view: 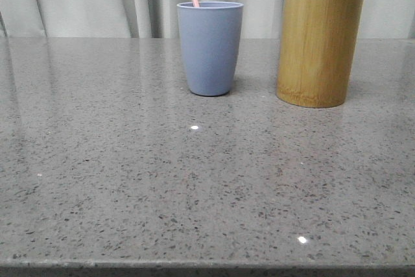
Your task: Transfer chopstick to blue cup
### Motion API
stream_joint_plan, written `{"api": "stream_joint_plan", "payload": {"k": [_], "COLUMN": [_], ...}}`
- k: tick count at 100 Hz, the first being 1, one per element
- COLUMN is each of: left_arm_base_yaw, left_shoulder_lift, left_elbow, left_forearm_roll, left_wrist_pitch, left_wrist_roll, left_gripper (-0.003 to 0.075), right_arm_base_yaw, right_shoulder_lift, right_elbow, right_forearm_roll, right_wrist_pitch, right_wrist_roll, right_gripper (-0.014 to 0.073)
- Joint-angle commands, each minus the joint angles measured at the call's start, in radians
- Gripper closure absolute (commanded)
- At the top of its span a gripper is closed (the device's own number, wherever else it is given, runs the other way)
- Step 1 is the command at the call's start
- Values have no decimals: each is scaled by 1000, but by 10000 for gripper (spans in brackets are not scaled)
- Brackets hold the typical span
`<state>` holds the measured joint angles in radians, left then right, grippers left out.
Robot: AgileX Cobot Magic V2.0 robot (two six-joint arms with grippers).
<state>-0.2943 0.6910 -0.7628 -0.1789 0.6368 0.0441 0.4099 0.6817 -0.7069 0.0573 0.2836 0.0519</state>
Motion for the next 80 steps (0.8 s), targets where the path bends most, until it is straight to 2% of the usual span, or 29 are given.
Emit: {"api": "stream_joint_plan", "payload": {"k": [1,4,27,80], "left_arm_base_yaw": [4,4,4,4], "left_shoulder_lift": [-10,-20,-112,-402], "left_elbow": [0,13,123,304], "left_forearm_roll": [-16,-22,-35,-35], "left_wrist_pitch": [-102,-114,-191,-198], "left_wrist_roll": [-9,-9,-9,-9], "left_gripper": [712,741,739,739], "right_arm_base_yaw": [-6,-6,-6,-6], "right_shoulder_lift": [-60,-82,-204,-397], "right_elbow": [14,27,119,313], "right_forearm_roll": [-10,-10,-10,-10], "right_wrist_pitch": [-88,-91,-96,-136], "right_wrist_roll": [0,0,0,0], "right_gripper": [664,657,657,657]}}
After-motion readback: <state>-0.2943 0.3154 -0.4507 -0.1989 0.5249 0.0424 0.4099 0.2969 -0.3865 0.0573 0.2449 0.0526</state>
